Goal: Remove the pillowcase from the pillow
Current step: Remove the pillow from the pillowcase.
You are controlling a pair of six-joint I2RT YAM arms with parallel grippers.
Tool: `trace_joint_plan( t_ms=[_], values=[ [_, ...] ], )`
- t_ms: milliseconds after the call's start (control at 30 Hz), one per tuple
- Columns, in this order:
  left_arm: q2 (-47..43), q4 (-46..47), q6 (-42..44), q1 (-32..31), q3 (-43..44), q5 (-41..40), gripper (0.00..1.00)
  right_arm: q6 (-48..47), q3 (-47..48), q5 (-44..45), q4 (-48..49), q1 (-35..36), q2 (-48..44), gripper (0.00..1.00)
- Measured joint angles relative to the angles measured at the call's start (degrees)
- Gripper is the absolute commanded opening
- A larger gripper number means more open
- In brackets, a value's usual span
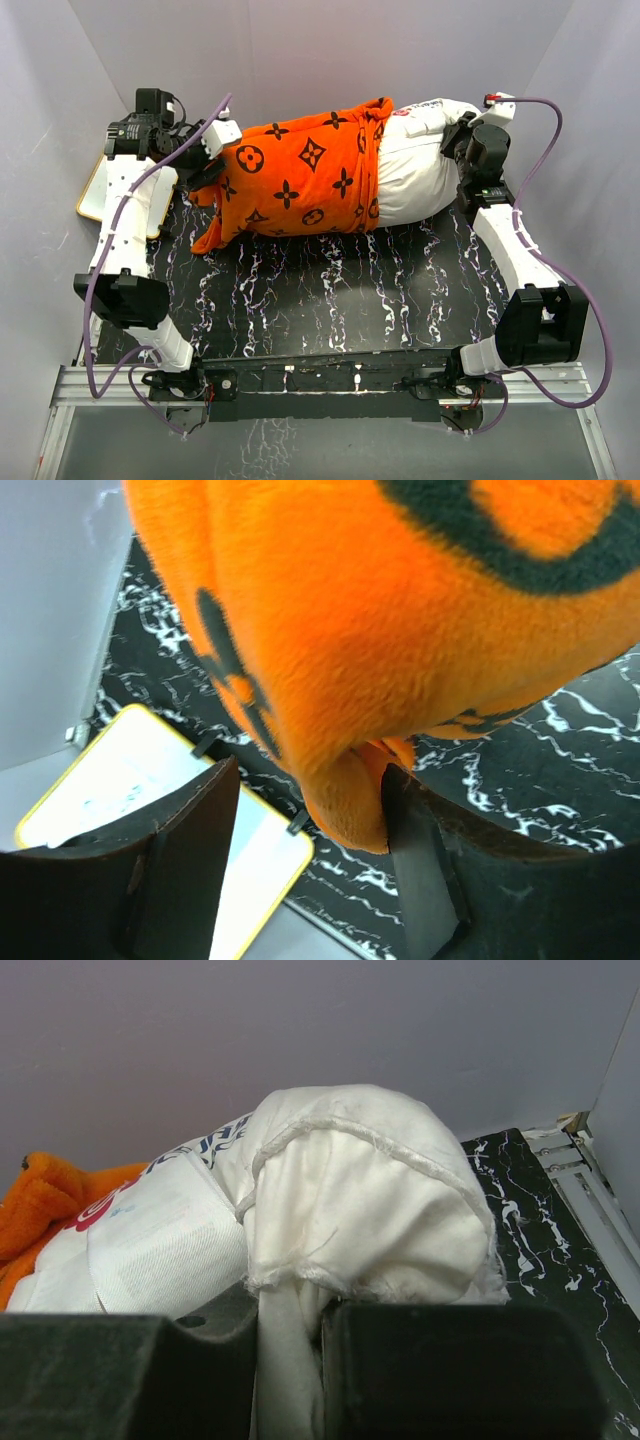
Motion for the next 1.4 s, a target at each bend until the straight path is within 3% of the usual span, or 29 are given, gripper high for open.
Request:
trace_joint_plan(
  t_ms=[333, 400, 467, 500, 733, 1000, 1167, 1400],
  values=[
    [-0.09, 4.61, -1.97, 0.00, -7.63, 1.07, 0.45, 0.44, -1.20, -0.20, 0.59, -0.02, -0.70, 0.08],
    [-0.09, 5.79, -2.91, 0.00, -7.76, 1.57, 0.28, 0.44, -1.25, -0.39, 0.59, -0.07, -0.81, 0.08],
    [-0.09, 7.69, -4.44, 0.00, -7.72, 2.64, 0.03, 0.46, -1.53, -0.42, 0.72, -0.11, -0.87, 0.08],
    [-0.09, 8.31, -5.40, 0.00, -7.69, 2.78, 0.00, 0.46, -1.73, -0.37, 0.83, -0.15, -0.92, 0.08],
    [-0.44, 17.44, -11.50, 0.00, -8.35, 1.14, 0.00, 2.86, -2.14, -1.40, 0.72, -2.25, -0.96, 0.08],
    [-5.60, 25.77, -12.31, 0.98, -13.38, -9.42, 0.00, 5.90, -2.14, -0.28, -1.68, -4.55, -0.96, 0.08],
    [-6.16, 30.05, -13.44, 5.53, -13.16, -11.45, 0.00, 6.54, -2.14, 1.11, -2.14, -4.46, -0.98, 0.08],
    [-6.03, 29.99, -15.43, 14.78, -10.91, -5.95, 0.00, 7.04, -6.23, 0.55, -0.92, -4.85, -3.87, 0.09]
  ],
)
